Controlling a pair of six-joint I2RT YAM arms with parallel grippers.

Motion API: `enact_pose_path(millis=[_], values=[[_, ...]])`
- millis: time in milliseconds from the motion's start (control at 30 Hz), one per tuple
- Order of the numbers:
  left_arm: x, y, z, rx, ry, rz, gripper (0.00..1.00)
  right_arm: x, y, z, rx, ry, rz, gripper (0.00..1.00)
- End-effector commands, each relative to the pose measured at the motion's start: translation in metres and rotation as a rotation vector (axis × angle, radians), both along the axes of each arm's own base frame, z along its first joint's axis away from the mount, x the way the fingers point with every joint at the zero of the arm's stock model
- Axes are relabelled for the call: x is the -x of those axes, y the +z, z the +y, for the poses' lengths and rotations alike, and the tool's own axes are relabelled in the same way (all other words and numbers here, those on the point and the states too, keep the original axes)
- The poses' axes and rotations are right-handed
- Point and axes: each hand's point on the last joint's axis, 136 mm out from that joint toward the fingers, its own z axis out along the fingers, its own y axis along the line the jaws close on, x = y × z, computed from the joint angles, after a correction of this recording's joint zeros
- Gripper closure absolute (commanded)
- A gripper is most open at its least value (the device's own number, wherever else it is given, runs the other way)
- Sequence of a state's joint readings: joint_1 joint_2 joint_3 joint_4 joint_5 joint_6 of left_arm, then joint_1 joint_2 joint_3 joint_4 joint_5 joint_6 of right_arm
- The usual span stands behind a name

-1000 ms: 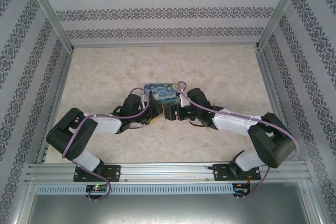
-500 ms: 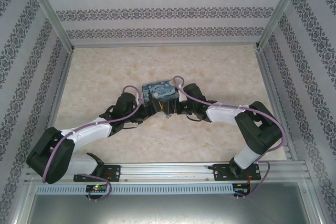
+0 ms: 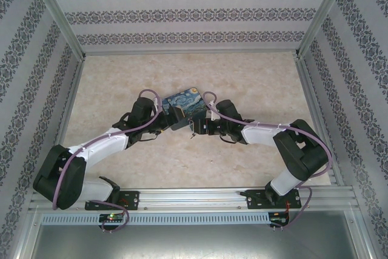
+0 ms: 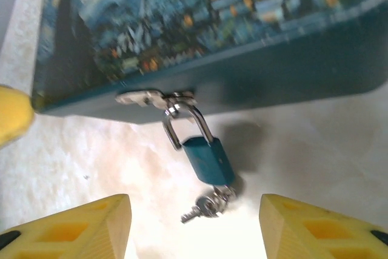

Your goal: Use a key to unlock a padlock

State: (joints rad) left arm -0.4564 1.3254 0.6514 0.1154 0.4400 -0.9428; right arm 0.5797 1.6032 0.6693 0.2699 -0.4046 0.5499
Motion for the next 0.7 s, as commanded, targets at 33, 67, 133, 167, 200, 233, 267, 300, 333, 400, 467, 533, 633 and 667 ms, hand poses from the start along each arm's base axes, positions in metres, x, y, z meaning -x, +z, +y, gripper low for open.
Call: enact_pose_path(millis=[33,67,133,167,200,233,267,300,333,400,467,533,633,667], values=[[-0.004,0.000,0.005,-0.031,-0.016,-0.001,0.03,-0.003,-0.002,-0.001,0.025,0.019,-0.049,0.45],[-0.004,-0.001,0.006,-0.032,-0.013,0.000,0.03,-0.003,-0.003,-0.001,0.028,0.023,-0.047,0.46],[-0.004,0.000,0.007,-0.031,-0.011,0.002,0.03,-0.004,-0.007,0.002,0.030,0.035,-0.043,0.48],[-0.005,-0.001,0.008,-0.030,-0.008,0.004,0.03,-0.005,-0.008,0.003,0.030,0.040,-0.040,0.49],[-0.005,0.000,0.008,-0.030,-0.008,0.001,0.03,-0.005,-0.011,0.004,0.031,0.047,-0.035,0.50],[-0.005,0.000,0.008,-0.029,-0.008,0.003,0.03,-0.005,-0.012,0.006,0.031,0.052,-0.032,0.51],[-0.005,0.000,0.008,-0.029,-0.008,0.003,0.03,-0.006,-0.013,0.007,0.031,0.057,-0.031,0.51],[-0.005,-0.001,0.009,-0.029,-0.006,0.005,0.03,-0.006,-0.015,0.008,0.031,0.060,-0.025,0.52],[-0.005,-0.001,0.009,-0.030,-0.005,0.004,0.03,-0.007,-0.017,0.008,0.034,0.061,-0.021,0.52],[-0.006,-0.001,0.009,-0.030,-0.004,0.004,0.03,-0.008,-0.019,0.009,0.033,0.062,-0.019,0.52],[-0.006,-0.002,0.009,-0.029,-0.004,0.008,0.03,-0.009,-0.020,0.011,0.029,0.062,-0.016,0.52],[-0.006,-0.003,0.009,-0.029,-0.005,0.011,0.03,-0.010,-0.021,0.012,0.025,0.063,-0.015,0.52],[-0.007,-0.005,0.009,-0.029,-0.003,0.014,0.03,-0.012,-0.021,0.015,0.018,0.068,-0.014,0.53],[-0.007,-0.006,0.009,-0.029,-0.004,0.015,0.03,-0.013,-0.021,0.016,0.016,0.070,-0.013,0.54]])
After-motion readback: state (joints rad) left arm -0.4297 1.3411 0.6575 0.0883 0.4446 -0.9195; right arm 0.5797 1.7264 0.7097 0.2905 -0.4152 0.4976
